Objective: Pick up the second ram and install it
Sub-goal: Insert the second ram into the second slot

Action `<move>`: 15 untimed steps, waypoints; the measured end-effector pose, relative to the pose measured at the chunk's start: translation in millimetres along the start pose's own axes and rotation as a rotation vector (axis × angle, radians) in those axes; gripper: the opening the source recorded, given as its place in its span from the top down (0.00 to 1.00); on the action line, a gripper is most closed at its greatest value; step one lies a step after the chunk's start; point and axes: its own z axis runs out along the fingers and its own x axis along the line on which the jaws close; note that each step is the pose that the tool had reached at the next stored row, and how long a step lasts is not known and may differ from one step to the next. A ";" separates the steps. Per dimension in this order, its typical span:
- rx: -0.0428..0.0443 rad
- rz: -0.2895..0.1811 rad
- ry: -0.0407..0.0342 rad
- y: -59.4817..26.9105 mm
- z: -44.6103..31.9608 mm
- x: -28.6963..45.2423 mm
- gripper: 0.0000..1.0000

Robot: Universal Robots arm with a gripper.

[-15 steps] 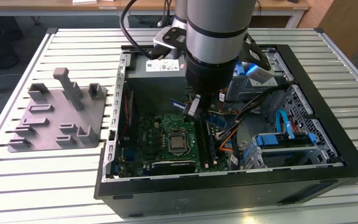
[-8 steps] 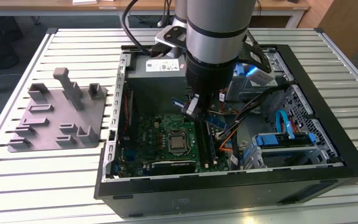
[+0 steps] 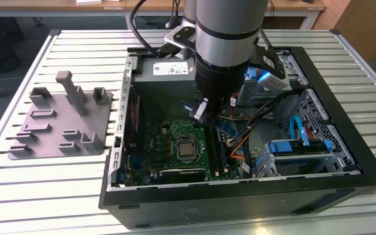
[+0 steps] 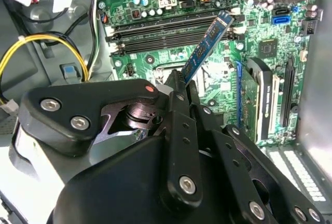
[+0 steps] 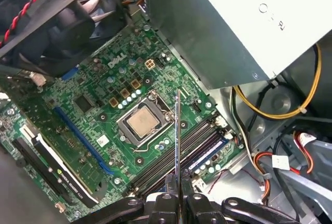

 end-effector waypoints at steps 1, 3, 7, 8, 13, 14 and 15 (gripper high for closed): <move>0.0007 0.008 -0.0001 0.0 0.0 0.0 0.86; 0.0034 0.041 -0.0002 0.0 0.1 0.0 0.86; 0.0063 0.076 -0.0004 0.0 0.1 0.0 0.86; 0.0070 0.084 -0.0005 0.0 0.1 0.0 0.86; 0.0103 0.124 -0.0007 0.0 0.2 0.0 0.86; 0.0109 0.133 -0.0008 0.0 0.2 0.0 0.86; 0.0116 0.141 -0.0008 0.0 0.2 0.0 0.86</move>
